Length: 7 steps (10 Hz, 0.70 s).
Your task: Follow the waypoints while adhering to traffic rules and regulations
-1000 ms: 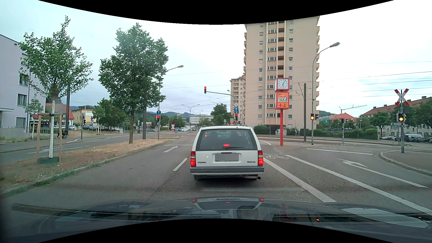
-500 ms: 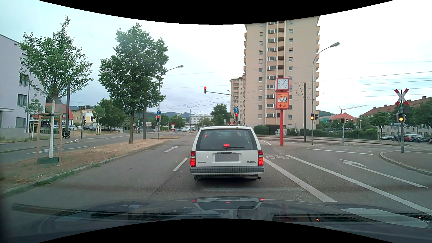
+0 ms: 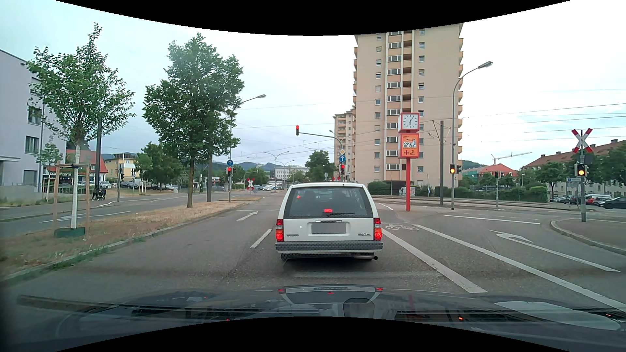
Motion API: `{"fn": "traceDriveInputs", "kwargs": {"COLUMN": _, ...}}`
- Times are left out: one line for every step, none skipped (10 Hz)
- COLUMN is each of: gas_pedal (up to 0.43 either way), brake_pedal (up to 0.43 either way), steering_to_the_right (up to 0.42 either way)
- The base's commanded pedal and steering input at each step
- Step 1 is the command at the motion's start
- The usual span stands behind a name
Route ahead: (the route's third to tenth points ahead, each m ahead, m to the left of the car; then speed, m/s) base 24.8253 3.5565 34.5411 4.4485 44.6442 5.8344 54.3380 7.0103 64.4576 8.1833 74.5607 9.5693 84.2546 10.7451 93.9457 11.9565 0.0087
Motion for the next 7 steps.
{"fn": "traceDriveInputs", "kwargs": {"gas_pedal": 0.000, "brake_pedal": 0.287, "steering_to_the_right": -0.024}}
{"fn": "traceDriveInputs", "kwargs": {"gas_pedal": 0.000, "brake_pedal": 0.287, "steering_to_the_right": -0.024}}
{"fn": "traceDriveInputs", "kwargs": {"gas_pedal": 0.000, "brake_pedal": 0.287, "steering_to_the_right": -0.024}}
{"fn": "traceDriveInputs", "kwargs": {"gas_pedal": 0.000, "brake_pedal": 0.287, "steering_to_the_right": -0.024}}
{"fn": "traceDriveInputs", "kwargs": {"gas_pedal": 0.000, "brake_pedal": 0.287, "steering_to_the_right": -0.024}}
{"fn": "traceDriveInputs", "kwargs": {"gas_pedal": 0.000, "brake_pedal": 0.287, "steering_to_the_right": -0.024}}
{"fn": "traceDriveInputs", "kwargs": {"gas_pedal": 0.000, "brake_pedal": 0.287, "steering_to_the_right": -0.024}}
